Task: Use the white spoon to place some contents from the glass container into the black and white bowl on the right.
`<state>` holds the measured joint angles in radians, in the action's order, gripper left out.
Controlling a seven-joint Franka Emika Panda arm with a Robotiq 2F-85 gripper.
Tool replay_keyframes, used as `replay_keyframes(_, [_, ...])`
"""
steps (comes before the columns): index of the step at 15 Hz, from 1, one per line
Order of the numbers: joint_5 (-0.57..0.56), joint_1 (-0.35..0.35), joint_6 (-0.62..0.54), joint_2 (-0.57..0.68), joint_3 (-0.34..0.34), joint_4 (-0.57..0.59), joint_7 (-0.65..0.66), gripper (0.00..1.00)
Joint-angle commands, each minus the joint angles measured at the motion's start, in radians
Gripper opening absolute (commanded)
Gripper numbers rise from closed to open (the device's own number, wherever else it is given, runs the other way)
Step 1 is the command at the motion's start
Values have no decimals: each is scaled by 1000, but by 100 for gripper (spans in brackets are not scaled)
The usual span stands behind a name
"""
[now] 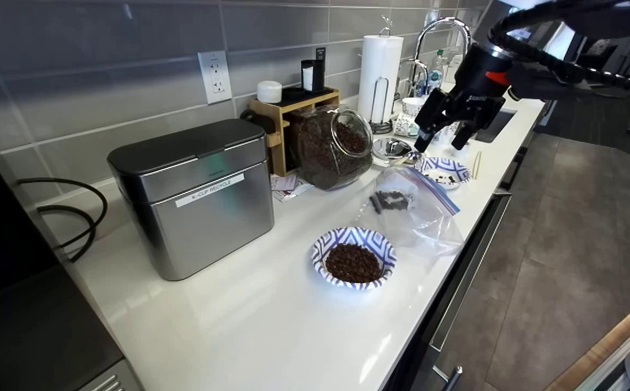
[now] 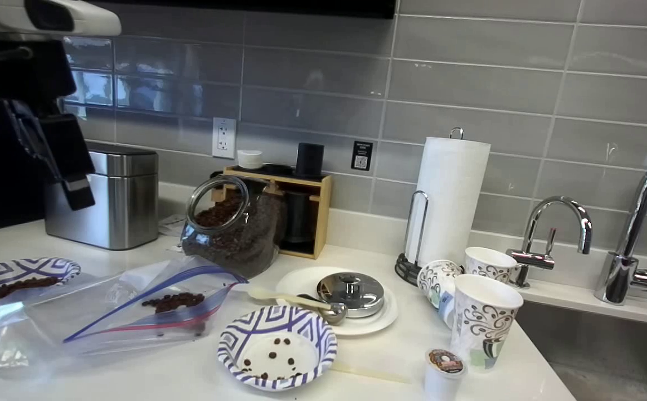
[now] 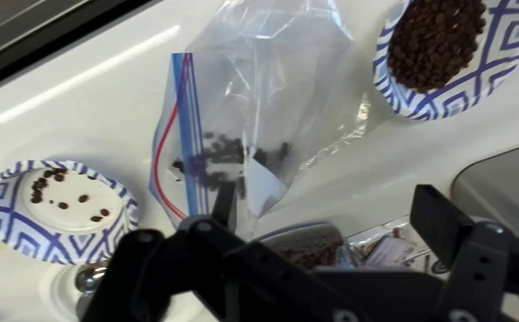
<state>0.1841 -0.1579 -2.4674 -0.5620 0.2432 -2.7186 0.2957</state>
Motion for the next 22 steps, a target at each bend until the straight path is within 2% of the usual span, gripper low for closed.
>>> replay_keyframes(1, [-97, 149, -38, 137, -7, 51, 101, 100])
replay_keyframes(4, [-178, 271, -69, 255, -20, 123, 198, 100])
replay_keyframes(7, [-235, 329, -88, 382, -40, 223, 296, 100])
replay_keyframes(9, [-250, 328, -86, 464, -65, 298, 342, 100])
replay_keyframes(14, [-246, 265, -81, 637, -142, 455, 428, 100])
replay_keyframes(22, [-204, 163, -55, 816, -244, 639, 475, 100])
